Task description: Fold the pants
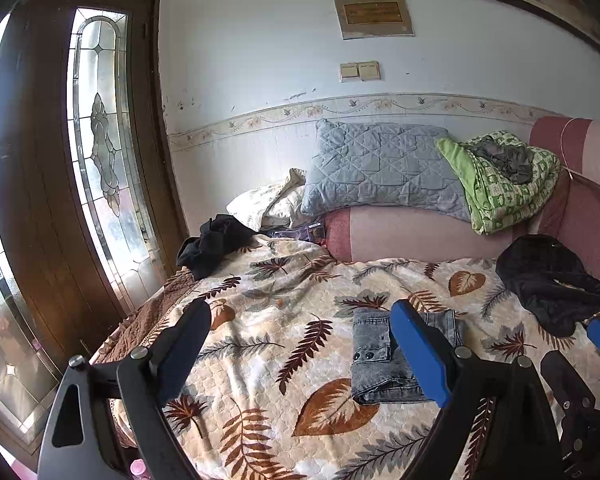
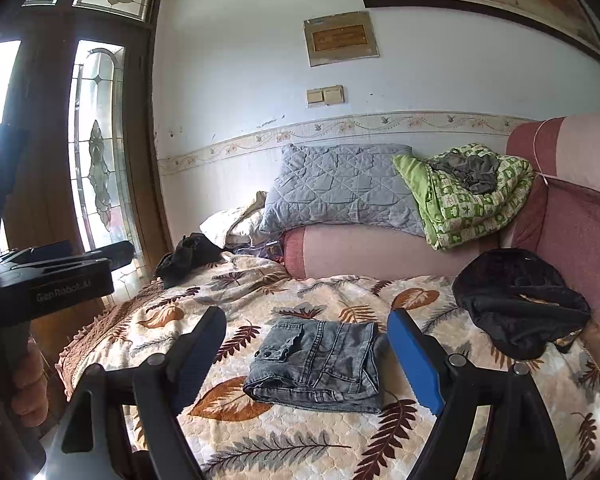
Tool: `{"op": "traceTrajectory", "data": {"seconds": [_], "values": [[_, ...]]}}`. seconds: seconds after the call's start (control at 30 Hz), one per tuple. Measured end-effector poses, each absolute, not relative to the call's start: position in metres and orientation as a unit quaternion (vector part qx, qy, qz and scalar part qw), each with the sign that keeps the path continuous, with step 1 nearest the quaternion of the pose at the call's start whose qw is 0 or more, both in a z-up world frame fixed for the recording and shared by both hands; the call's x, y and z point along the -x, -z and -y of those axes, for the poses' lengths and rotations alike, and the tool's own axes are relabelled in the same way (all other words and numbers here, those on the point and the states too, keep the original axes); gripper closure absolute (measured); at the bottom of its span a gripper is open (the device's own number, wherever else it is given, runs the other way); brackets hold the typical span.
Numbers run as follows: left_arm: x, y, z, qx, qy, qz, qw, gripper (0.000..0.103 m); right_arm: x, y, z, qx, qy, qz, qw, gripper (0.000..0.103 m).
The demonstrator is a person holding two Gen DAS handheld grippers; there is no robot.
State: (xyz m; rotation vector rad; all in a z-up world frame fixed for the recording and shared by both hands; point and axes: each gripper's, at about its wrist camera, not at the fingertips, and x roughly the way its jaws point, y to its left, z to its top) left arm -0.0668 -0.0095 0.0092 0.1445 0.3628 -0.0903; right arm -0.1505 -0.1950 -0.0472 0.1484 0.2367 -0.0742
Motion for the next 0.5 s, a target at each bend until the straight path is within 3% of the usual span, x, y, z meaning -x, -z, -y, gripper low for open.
{"op": "traceTrajectory", "data": {"seconds": [0.5], "values": [[0.0600, -0.0003, 0.0019, -0.067, 0.030, -0.195, 0.978, 0.012, 0.1444, 0.0556, 0.1911, -0.073, 0.033, -0.131, 0.988, 0.018]]}}
